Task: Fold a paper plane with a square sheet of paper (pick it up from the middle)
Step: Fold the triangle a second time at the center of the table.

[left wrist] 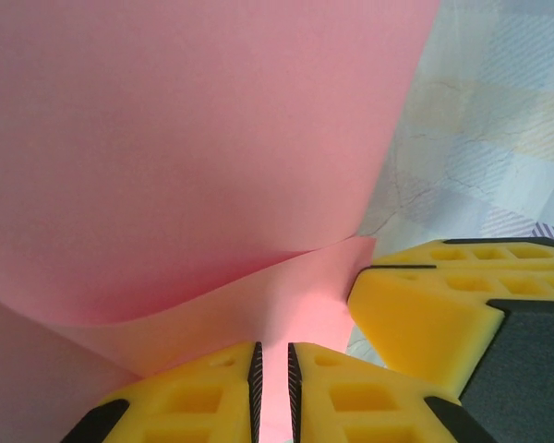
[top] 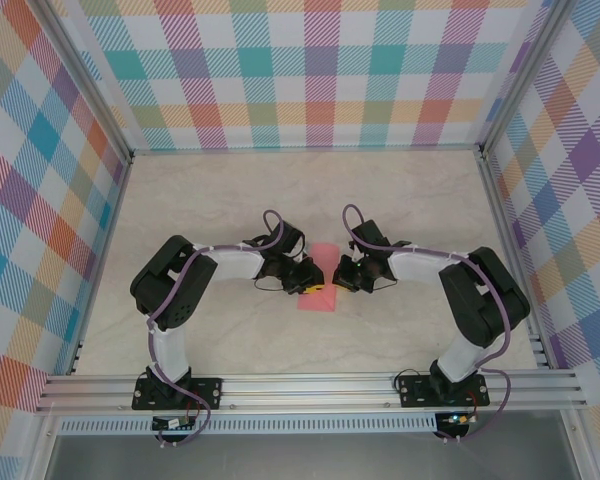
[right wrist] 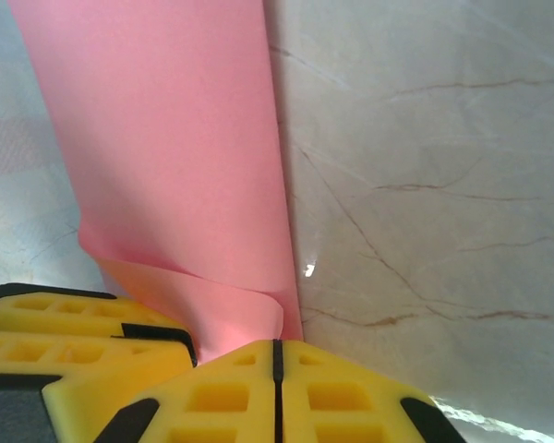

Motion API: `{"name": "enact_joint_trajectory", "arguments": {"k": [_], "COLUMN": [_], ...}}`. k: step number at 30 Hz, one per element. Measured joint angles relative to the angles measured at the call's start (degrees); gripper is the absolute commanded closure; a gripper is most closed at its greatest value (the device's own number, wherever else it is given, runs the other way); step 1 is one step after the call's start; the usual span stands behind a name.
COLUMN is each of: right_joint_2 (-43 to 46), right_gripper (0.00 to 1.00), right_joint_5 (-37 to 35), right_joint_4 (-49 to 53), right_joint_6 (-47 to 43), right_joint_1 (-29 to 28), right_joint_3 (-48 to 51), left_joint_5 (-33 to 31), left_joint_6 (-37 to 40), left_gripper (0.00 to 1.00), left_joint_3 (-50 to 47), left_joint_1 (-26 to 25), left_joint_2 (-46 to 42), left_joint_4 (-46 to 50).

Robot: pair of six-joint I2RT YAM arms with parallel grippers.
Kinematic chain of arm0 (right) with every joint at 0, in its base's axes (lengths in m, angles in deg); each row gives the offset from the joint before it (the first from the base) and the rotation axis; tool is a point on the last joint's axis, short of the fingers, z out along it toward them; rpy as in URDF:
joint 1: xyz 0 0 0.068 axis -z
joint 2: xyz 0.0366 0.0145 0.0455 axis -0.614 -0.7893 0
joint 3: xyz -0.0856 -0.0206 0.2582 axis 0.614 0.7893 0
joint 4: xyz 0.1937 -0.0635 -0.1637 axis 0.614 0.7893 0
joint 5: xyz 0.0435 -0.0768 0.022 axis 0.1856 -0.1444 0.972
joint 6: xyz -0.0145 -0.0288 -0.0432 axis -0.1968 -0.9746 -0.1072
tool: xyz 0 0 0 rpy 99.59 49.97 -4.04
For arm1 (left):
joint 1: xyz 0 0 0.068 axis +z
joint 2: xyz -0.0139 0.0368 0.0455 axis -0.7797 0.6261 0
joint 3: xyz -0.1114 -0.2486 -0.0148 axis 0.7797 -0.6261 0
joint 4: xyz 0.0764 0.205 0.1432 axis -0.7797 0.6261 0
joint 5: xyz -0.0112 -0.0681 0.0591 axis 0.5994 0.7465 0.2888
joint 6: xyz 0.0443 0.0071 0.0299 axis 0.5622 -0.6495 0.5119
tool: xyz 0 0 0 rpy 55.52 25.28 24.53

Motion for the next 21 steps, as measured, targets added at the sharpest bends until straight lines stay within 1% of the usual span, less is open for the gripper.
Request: {"name": "enact_joint_trajectory", "arguments": {"k": [8,21], "right_joint_2": [0.50,-1.57], "right_gripper": [0.90,0.87], "right_joint_5": [-0.11,0.00], "right_joint_4": [0.00,0.02], "right_joint_6": [-0.02,-0.04], "right_joint_1": [0.00,0.00], "right_joint_3": [0.09,-0.11], "left_joint_5": [-0.02,-0.07], "left_joint_6": [0.00,0.17], "left_gripper": [0.82,0.82], "left_joint_3": [0.20,0.39], "left_joint_1": [-0.04,-0.04], "left_joint_2": [0.35,0.85], "left_joint_4": [0.02,0.66]}}
